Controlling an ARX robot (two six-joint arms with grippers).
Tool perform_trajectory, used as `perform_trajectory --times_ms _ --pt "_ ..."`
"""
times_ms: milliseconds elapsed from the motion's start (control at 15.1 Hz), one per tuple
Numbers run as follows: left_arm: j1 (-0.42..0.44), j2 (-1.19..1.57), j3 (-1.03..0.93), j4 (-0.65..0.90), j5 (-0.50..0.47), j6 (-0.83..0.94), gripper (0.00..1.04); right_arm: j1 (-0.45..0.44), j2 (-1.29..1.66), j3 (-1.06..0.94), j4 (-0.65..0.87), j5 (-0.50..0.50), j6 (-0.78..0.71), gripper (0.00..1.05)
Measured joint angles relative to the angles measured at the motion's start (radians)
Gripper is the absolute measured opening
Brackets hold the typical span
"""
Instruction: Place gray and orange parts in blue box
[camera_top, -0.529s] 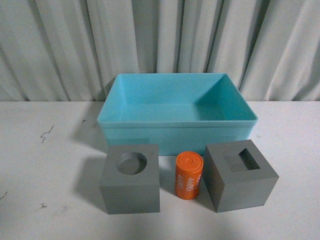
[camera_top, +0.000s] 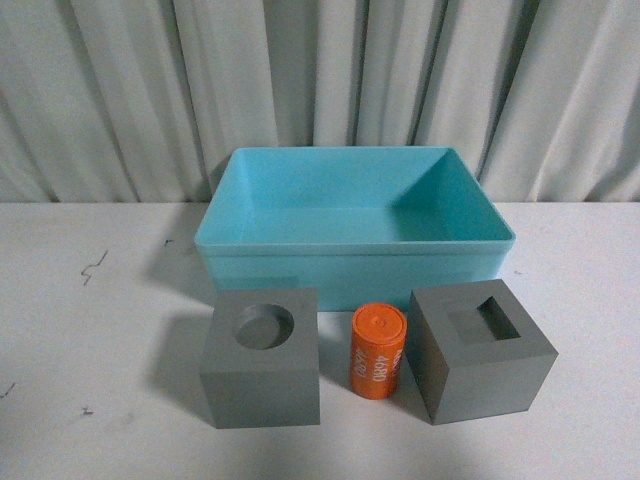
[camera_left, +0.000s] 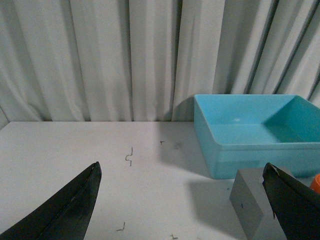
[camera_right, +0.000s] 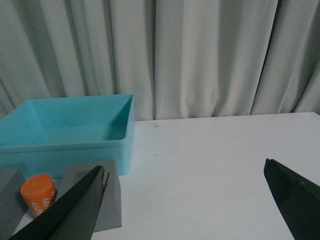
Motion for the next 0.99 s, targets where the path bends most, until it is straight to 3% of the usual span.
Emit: perform_trajectory --times_ms 992 --pt "0.000 0.000 0.000 0.000 0.000 0.000 0.98 0.000 0.000 0.000 0.000 0.000 0.000 0.98"
